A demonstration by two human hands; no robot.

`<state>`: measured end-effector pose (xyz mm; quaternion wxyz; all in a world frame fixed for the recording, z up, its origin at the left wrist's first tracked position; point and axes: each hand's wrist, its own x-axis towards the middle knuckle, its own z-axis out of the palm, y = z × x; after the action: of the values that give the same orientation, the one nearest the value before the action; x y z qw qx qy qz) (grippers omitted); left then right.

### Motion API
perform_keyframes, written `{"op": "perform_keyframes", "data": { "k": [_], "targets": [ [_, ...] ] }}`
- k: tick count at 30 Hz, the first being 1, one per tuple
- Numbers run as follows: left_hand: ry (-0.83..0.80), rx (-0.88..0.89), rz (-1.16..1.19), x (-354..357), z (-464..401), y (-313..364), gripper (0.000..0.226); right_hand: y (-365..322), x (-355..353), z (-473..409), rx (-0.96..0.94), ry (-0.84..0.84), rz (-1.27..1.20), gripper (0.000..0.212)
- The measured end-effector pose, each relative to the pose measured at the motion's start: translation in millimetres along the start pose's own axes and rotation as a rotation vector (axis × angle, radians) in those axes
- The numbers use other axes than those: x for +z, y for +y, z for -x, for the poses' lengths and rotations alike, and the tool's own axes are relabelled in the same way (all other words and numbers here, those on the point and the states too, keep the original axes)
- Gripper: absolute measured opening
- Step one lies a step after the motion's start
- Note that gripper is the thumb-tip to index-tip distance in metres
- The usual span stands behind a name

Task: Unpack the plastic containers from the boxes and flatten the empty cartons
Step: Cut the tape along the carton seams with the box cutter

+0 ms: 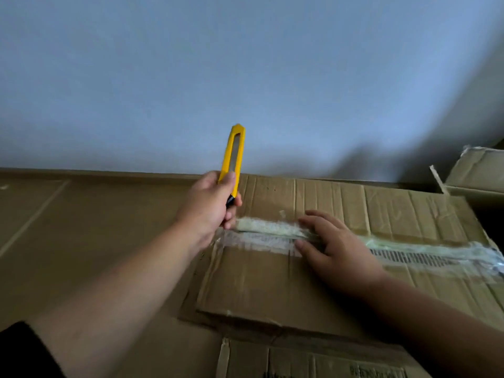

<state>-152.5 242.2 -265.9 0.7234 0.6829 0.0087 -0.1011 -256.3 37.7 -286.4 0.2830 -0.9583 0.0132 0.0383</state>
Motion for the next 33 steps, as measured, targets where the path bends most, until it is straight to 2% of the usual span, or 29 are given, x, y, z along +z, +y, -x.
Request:
{"op": "perform_keyframes", "data": {
  "k": [3,7,11,17,20,25,29,33],
  "targets": [
    [-0.164,-0.079,-0.071,50,33,7,0.015,15,-14,11,0.027,0.049,-0.119,0.047],
    [-0.412,-0.239,0.029,109,69,3,0.004,41,-34,37,0.133,0.135,-0.394,0.028],
    [-0.615,-0.366,0.008,156,98,-16,0.021,76,-54,70,0.224,0.138,-0.607,0.028],
    [-0.599,-0.378,-0.112,213,122,-35,0.012,115,-84,116,0.368,0.107,-0.764,0.028],
    [-0.612,-0.324,-0.159,236,132,-45,0.011,125,-87,133,0.410,0.079,-0.759,0.027],
    [-0.590,-0.338,-0.075,270,148,-57,0.022,136,-91,153,0.454,0.126,-0.892,0.036],
    [-0.581,-0.365,-0.070,289,157,-63,0.037,152,-97,165,0.460,0.126,-1.021,0.034],
    [-0.547,-0.386,-0.094,301,164,-63,0.029,160,-100,171,0.452,0.148,-1.101,0.033]
  ]
}}
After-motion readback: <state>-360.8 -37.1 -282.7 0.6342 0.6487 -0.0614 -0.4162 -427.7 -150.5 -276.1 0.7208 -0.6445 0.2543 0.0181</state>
